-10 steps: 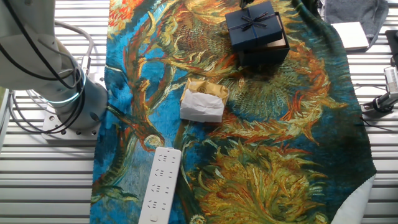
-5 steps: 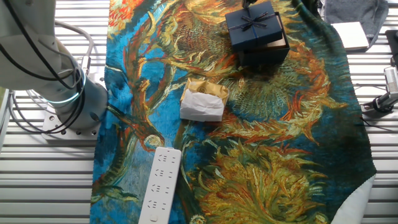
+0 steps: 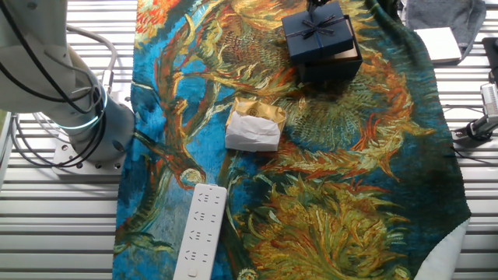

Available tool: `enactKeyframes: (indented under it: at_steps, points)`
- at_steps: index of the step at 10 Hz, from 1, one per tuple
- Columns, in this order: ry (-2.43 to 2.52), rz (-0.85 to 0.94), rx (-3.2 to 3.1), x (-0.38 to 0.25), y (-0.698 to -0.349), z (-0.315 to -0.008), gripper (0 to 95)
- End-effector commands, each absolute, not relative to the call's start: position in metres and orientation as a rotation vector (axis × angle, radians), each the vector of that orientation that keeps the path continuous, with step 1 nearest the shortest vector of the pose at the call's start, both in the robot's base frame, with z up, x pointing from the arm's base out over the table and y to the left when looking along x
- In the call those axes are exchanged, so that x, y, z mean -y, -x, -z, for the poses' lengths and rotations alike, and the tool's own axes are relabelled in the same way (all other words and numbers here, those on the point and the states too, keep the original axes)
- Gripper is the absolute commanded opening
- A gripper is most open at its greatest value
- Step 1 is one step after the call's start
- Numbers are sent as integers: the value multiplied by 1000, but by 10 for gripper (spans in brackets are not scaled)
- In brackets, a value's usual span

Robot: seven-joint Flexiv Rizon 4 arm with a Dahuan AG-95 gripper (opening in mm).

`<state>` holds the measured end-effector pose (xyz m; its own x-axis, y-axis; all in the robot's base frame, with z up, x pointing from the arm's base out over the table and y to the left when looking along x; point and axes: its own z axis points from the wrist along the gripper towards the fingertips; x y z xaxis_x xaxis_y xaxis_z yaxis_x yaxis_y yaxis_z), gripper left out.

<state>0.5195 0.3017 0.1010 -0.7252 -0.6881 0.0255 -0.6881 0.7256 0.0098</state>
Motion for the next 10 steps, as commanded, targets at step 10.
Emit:
enactKeyframes:
  at_steps: [10]
  points:
    - [-1147,277,2836,-306,-513,-128,0]
